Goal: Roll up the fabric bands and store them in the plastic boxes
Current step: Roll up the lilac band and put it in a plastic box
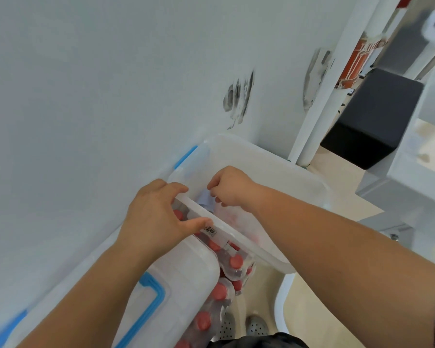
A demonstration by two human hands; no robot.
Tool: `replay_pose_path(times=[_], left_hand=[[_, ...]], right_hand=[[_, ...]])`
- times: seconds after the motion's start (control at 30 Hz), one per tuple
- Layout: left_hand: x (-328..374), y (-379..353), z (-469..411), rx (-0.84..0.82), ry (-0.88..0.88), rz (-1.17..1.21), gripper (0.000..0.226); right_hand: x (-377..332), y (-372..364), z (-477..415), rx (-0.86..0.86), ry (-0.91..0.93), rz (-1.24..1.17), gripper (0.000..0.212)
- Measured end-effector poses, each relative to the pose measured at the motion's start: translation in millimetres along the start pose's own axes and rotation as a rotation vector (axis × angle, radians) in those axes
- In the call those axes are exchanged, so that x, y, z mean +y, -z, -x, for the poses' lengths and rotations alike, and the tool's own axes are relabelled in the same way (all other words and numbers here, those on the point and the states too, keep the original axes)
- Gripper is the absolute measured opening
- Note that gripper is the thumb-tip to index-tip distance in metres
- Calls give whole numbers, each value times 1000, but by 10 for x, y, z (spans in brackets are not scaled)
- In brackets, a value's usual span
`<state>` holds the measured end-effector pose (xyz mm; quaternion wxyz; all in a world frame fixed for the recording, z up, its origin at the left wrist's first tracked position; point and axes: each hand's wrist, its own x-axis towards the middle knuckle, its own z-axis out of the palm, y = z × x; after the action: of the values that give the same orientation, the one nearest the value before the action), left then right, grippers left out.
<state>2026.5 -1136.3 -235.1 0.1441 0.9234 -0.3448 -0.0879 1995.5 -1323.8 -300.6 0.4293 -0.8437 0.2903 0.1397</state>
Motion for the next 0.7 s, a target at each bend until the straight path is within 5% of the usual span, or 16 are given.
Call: replay_pose_path(times=[0.4,0.7], left_hand=[[-16,90,205,92,-26,-2,68],[-152,99,415,120,8,-9,51]], right_hand=[[-34,127,730,-194,18,40,42],[60,129,600,-13,10,71,45]])
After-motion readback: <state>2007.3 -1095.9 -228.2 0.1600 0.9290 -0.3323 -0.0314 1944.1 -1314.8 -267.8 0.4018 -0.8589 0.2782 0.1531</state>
